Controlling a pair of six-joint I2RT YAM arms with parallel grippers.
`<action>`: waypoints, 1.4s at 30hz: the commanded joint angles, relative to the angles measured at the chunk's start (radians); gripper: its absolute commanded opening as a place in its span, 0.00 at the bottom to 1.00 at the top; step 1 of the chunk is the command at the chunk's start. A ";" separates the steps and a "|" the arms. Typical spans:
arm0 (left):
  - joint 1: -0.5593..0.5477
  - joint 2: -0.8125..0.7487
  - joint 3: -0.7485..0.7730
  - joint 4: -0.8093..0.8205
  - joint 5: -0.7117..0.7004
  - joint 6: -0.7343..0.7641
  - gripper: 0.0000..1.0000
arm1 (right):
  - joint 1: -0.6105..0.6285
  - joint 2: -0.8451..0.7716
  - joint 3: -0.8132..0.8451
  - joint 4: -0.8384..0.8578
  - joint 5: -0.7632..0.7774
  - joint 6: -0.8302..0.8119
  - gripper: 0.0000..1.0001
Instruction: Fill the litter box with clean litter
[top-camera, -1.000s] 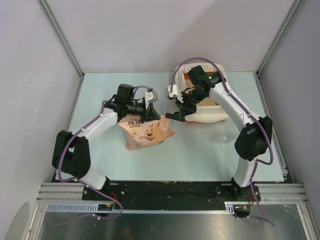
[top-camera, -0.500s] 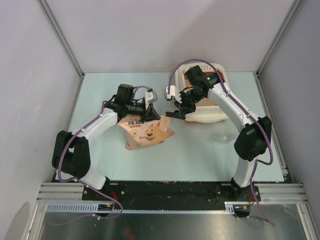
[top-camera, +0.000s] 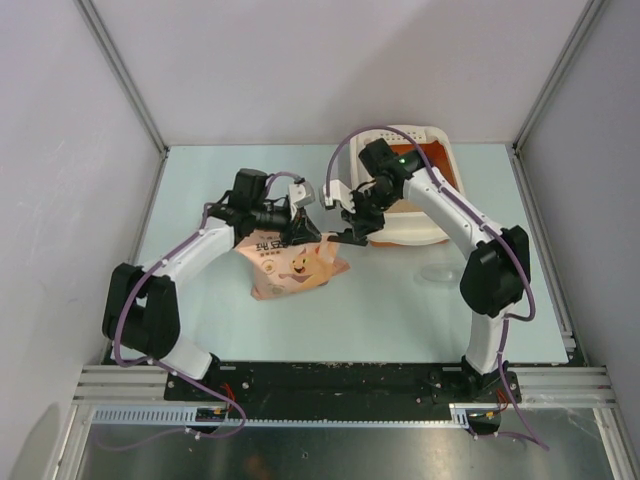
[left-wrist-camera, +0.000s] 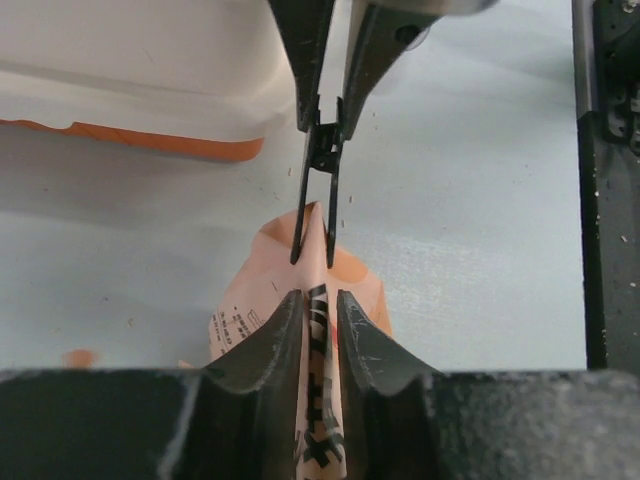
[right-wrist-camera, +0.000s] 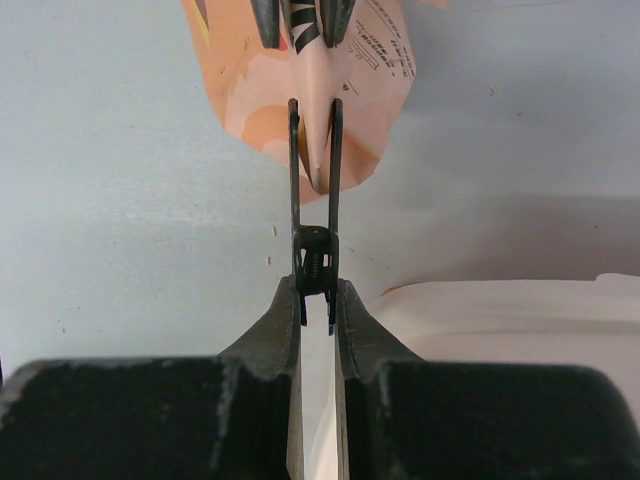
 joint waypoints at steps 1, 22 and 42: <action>0.008 -0.085 -0.023 0.019 -0.002 -0.013 0.29 | 0.015 -0.005 0.050 -0.006 -0.002 0.004 0.00; 0.061 -0.242 -0.155 -0.086 -0.062 0.110 0.10 | 0.193 -0.012 0.122 0.011 0.200 -0.074 0.00; 0.063 -0.335 -0.232 -0.104 -0.145 0.179 0.02 | 0.160 -0.047 0.110 0.036 0.213 0.124 0.00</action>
